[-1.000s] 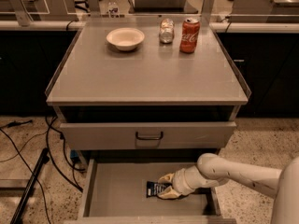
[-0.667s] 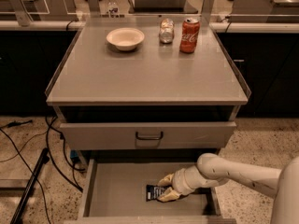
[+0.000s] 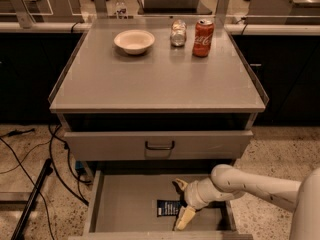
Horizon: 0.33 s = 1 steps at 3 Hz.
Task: Place rxbar blueberry into middle drawer
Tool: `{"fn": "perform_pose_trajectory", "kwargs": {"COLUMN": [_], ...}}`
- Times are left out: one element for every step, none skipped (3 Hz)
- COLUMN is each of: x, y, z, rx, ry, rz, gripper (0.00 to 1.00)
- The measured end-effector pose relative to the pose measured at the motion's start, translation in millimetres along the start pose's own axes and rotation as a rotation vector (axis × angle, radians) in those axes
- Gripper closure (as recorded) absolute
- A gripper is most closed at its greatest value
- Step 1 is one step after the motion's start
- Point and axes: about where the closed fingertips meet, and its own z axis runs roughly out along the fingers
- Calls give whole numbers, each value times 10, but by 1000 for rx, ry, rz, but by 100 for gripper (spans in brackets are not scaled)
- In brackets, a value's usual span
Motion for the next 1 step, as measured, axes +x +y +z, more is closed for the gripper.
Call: {"fn": "perform_pose_trajectory", "kwargs": {"x": [0], "y": [0], "z": [0], "rx": [0], "ry": [0], "rz": [0], "gripper": [0]}}
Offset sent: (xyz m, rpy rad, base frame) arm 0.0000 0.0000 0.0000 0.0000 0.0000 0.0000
